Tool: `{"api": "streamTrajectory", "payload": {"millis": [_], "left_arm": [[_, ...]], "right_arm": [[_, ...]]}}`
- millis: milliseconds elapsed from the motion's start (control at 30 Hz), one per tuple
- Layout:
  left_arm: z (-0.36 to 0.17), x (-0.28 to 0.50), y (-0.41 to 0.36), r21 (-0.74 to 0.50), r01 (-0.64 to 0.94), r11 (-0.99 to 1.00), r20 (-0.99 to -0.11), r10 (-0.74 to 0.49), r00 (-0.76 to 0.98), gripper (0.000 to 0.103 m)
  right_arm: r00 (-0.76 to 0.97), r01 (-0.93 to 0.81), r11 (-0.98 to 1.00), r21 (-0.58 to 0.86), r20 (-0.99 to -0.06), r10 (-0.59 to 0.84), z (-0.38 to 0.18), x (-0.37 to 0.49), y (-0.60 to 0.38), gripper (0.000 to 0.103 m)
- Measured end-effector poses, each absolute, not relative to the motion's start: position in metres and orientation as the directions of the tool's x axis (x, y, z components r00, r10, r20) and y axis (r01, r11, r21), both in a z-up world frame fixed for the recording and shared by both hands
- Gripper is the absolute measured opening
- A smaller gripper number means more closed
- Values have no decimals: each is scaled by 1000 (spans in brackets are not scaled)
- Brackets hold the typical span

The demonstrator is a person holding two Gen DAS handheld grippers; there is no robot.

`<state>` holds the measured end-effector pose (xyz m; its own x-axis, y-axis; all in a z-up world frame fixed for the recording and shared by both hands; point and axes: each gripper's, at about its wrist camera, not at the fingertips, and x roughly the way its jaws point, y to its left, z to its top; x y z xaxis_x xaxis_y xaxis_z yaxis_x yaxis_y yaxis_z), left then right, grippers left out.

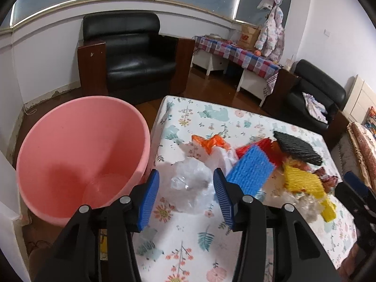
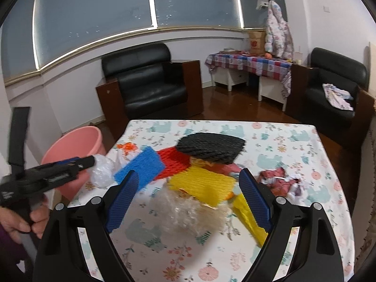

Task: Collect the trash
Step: 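Grasp the clear plastic bag with the left tool, then grasp the blue mesh foam sleeve with the right tool while the left tool holds the bag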

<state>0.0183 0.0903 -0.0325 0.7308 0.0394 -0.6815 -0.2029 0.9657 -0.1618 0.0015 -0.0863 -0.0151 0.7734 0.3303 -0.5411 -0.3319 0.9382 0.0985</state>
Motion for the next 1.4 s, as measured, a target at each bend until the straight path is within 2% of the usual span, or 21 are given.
{"api": "streamTrajectory", "payload": {"millis": [67, 167, 233, 367, 600, 667, 800, 967, 1100, 1200, 1400], "left_arm": [[-37, 21, 92, -171, -206, 963, -688, 32, 725, 27], [-38, 19, 93, -175, -196, 965, -680, 25, 732, 17], [-37, 15, 93, -183, -187, 965, -673, 15, 739, 13], [-33, 7, 98, -214, -180, 960, -659, -6, 752, 6], [-25, -6, 102, -233, -163, 959, -631, -21, 775, 5], [-25, -8, 102, -237, -157, 959, -628, -28, 778, 5], [-24, -11, 102, -244, -144, 959, -622, -40, 782, 5], [-24, -13, 102, -250, -134, 959, -615, -50, 787, 5], [-21, -15, 103, -255, -131, 958, -607, -53, 793, 5], [-18, -19, 105, -262, -130, 956, -595, -54, 802, 5], [-6, -31, 111, -274, -127, 953, -560, -51, 827, 5]], "right_arm": [[763, -350, 931, 104, -545, 348, -15, 5, -81, 88], [741, -384, 916, 114, -554, 380, -15, 11, -71, 84], [716, -408, 905, 122, -572, 400, -16, 17, -63, 78], [664, -450, 882, 141, -607, 436, -21, 30, -44, 76], [615, -448, 886, 117, -679, 401, -38, 59, -21, 74], [592, -440, 888, 131, -702, 397, -43, 69, -18, 69], [556, -432, 892, 133, -740, 379, -52, 82, -13, 65], [504, -434, 887, 155, -775, 382, -64, 89, -7, 40], [484, -441, 879, 181, -777, 402, -67, 84, -7, 12], [500, -445, 877, 180, -762, 411, -61, 75, -8, 8], [560, -474, 867, 154, -707, 432, -33, 53, -7, 6]]}}
